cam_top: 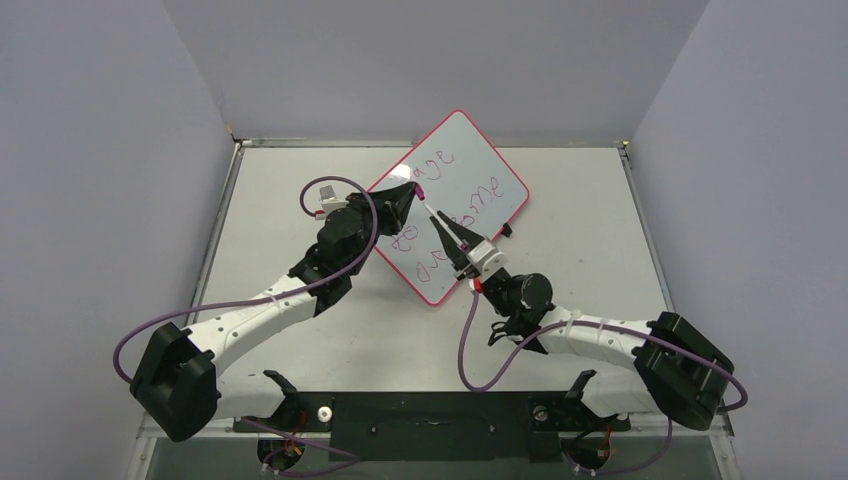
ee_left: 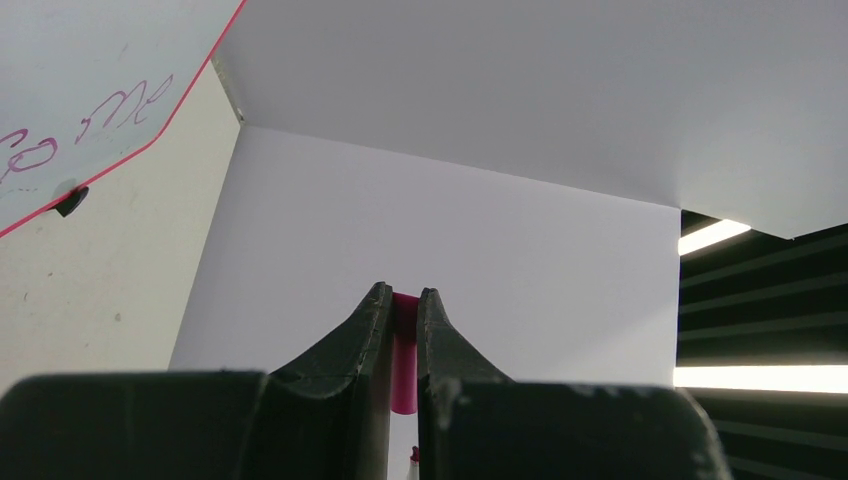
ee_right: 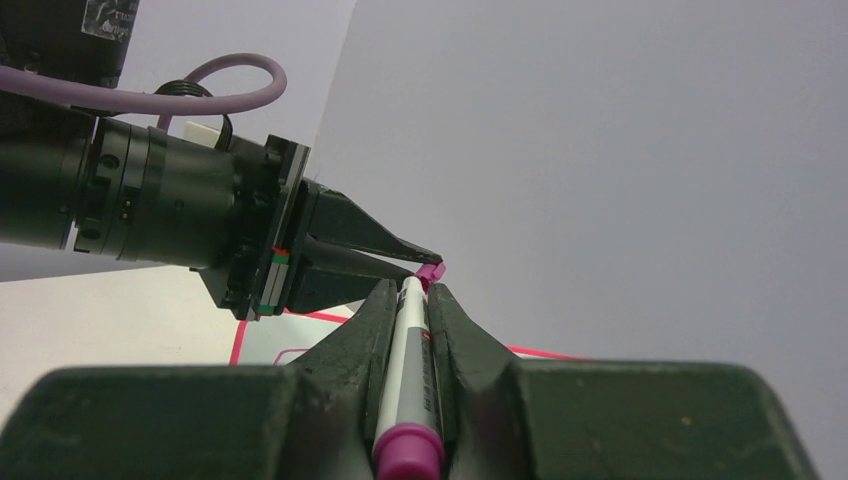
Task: Write a sentence on the whiteboard
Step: Insert the whiteboard marker without the cap into the pen cap.
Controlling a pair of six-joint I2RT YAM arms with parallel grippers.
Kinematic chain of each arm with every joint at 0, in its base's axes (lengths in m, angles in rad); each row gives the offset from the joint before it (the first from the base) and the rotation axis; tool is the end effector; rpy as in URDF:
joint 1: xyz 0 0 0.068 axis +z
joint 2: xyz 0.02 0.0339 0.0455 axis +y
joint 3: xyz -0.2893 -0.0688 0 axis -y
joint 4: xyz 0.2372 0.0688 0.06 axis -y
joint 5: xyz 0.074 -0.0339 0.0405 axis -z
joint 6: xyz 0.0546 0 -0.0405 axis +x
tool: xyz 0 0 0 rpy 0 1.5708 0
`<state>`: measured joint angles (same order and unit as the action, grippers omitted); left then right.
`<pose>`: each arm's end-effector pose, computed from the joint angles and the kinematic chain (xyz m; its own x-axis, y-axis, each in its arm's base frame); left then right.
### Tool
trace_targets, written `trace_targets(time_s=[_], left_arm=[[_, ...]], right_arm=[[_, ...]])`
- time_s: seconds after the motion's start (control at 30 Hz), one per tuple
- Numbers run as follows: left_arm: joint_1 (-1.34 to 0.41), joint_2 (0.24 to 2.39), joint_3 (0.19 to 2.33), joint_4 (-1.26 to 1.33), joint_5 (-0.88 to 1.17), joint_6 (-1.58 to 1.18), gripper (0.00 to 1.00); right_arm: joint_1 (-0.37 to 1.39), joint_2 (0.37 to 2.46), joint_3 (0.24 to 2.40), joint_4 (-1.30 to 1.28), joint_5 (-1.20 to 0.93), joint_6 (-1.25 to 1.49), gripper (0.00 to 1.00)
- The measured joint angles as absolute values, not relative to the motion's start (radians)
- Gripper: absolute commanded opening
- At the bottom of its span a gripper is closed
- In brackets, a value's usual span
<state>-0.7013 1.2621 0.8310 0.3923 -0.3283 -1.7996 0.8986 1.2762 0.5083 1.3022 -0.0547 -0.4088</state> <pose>0.2392 -0.1790 0.3396 -0.3484 -0.9125 0.2145 -0.1116 -0.1868 -0.9760 0.1589 0.2045 0.3342 0.6132 0.1331 -0.7786 -0.6177 0.6951 -0.3677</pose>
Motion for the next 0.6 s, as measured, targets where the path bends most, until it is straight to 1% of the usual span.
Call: trace_targets(time_s=[0.6], left_arm=[[-0.700, 1.262, 0.829, 0.392, -0.307, -1.819, 0.00]], right_arm=[[0.899, 1.337, 0.518, 1.342, -0.049, -0.409, 0.00]])
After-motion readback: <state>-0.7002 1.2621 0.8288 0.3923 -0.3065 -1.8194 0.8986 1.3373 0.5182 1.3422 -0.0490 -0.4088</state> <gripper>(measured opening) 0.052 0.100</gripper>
